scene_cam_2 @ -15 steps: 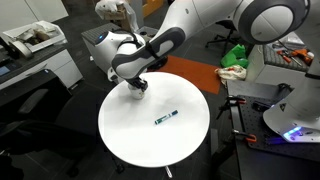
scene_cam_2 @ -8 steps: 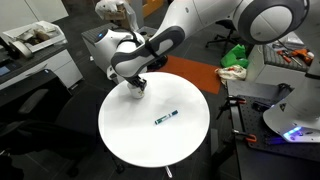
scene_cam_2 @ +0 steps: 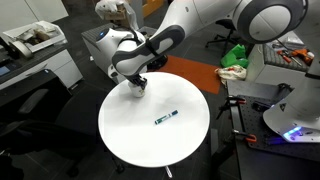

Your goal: Move the mug slightly to the right

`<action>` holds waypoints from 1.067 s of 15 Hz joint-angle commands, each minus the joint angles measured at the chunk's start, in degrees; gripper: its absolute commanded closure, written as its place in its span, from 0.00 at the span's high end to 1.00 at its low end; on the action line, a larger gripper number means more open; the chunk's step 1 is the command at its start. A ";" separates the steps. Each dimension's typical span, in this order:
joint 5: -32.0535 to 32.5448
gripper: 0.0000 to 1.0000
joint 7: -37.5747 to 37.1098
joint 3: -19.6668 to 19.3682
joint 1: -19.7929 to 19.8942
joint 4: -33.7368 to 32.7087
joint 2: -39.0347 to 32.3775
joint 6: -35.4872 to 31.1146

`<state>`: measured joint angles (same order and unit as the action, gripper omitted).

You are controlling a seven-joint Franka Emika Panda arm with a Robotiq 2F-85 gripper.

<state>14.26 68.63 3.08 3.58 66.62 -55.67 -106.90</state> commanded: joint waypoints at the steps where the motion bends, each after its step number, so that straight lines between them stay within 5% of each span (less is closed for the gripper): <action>1: -0.84 0.04 0.15 -0.71 0.58 -0.76 -0.65 1.29; 16: -1.97 0.04 -0.58 -0.98 3.68 0.43 -0.32 0.74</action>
<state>13.49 68.44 2.90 7.23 66.64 -55.66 -106.90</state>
